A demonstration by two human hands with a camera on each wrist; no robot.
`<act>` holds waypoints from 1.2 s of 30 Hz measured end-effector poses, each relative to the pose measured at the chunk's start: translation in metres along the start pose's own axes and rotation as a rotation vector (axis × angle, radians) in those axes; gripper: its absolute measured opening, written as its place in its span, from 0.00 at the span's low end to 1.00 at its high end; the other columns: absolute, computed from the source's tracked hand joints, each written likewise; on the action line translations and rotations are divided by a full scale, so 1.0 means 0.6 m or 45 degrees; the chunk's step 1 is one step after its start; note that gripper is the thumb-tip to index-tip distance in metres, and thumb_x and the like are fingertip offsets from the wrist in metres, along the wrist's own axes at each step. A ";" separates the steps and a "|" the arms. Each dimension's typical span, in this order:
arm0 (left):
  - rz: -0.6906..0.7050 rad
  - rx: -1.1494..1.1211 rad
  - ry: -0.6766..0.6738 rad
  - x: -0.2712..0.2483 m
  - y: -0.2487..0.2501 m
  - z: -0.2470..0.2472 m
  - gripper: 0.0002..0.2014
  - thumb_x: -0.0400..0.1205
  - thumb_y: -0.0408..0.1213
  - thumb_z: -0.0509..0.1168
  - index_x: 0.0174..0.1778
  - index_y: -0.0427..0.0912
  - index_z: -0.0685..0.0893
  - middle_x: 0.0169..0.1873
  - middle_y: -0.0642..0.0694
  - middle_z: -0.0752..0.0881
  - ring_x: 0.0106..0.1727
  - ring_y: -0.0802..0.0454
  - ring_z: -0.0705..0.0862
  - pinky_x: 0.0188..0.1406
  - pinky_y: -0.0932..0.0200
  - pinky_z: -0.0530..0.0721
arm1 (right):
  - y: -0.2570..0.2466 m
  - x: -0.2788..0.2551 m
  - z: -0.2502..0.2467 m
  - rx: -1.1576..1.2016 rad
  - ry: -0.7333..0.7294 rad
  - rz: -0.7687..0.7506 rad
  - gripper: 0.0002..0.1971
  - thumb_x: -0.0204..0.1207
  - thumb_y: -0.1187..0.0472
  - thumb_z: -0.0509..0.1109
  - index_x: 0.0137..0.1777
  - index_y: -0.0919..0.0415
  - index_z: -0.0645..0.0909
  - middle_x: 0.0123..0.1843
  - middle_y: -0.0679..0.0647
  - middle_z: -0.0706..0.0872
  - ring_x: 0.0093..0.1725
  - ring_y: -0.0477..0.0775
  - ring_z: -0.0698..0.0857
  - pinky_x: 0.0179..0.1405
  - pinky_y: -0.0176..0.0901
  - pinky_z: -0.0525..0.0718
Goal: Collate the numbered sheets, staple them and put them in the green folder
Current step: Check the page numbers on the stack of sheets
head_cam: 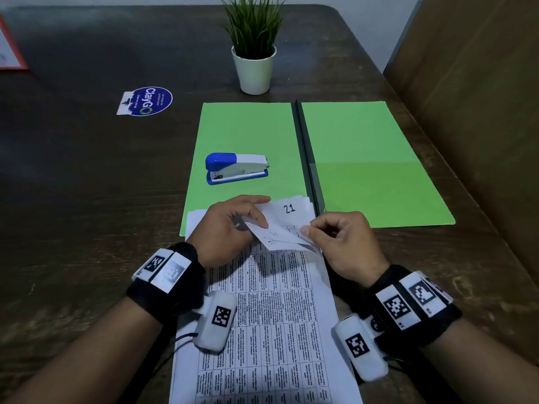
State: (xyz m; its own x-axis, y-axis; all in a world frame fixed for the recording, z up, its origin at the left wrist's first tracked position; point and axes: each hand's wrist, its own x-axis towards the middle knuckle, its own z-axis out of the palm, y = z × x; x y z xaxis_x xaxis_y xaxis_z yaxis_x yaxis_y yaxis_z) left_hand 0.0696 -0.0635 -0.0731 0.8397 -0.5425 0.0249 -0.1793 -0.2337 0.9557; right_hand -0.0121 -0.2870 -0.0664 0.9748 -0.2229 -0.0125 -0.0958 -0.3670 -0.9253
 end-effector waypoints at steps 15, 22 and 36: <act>-0.018 0.516 -0.016 0.005 0.001 0.005 0.18 0.64 0.55 0.76 0.50 0.60 0.89 0.56 0.64 0.85 0.60 0.52 0.78 0.64 0.41 0.79 | 0.002 0.019 -0.002 -0.230 0.039 0.094 0.14 0.72 0.58 0.80 0.52 0.66 0.86 0.39 0.60 0.85 0.35 0.47 0.78 0.46 0.50 0.84; -0.049 0.522 0.009 0.007 0.007 0.002 0.09 0.67 0.41 0.78 0.37 0.63 0.92 0.70 0.61 0.79 0.74 0.53 0.74 0.77 0.40 0.70 | 0.006 0.012 -0.003 -0.087 0.071 0.052 0.12 0.70 0.59 0.83 0.52 0.53 0.90 0.46 0.49 0.88 0.41 0.47 0.85 0.46 0.37 0.83; 0.072 0.362 0.030 0.005 0.008 0.007 0.10 0.63 0.42 0.76 0.39 0.56 0.91 0.49 0.68 0.88 0.58 0.70 0.82 0.65 0.59 0.78 | -0.009 0.000 0.006 0.001 -0.147 -0.012 0.07 0.75 0.55 0.78 0.36 0.54 0.90 0.33 0.43 0.85 0.34 0.51 0.80 0.39 0.48 0.80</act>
State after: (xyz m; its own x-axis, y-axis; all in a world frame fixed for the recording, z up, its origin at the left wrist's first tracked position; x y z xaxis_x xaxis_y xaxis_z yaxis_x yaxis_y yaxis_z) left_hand 0.0691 -0.0698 -0.0694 0.8353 -0.5431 0.0857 -0.3598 -0.4220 0.8322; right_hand -0.0111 -0.2818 -0.0625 0.9923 -0.1141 -0.0472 -0.0864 -0.3677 -0.9259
